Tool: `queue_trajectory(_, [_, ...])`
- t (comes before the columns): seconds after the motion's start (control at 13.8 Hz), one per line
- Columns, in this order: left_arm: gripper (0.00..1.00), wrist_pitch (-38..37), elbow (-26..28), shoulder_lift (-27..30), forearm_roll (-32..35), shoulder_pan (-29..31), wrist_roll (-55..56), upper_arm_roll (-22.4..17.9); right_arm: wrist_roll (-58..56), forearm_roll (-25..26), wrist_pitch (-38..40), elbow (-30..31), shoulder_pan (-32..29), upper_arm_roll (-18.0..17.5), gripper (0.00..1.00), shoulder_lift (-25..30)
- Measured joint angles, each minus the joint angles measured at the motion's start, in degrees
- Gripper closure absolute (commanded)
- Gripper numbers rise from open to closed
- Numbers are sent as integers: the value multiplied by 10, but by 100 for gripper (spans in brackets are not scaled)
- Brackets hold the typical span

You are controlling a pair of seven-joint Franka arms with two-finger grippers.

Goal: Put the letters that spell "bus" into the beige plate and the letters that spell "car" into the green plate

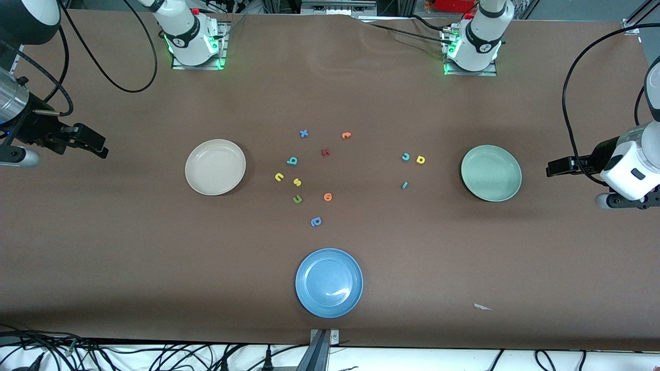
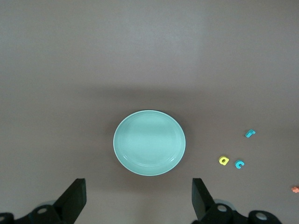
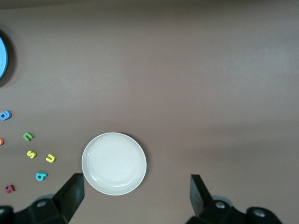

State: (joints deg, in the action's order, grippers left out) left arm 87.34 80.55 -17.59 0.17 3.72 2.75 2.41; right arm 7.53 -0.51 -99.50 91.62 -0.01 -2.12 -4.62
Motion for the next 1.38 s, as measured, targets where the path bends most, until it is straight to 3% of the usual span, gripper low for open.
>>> queue_trajectory(1.38, [0,-11,0,0,0,0,0,0,0,0,-1,0,0,0,0,0])
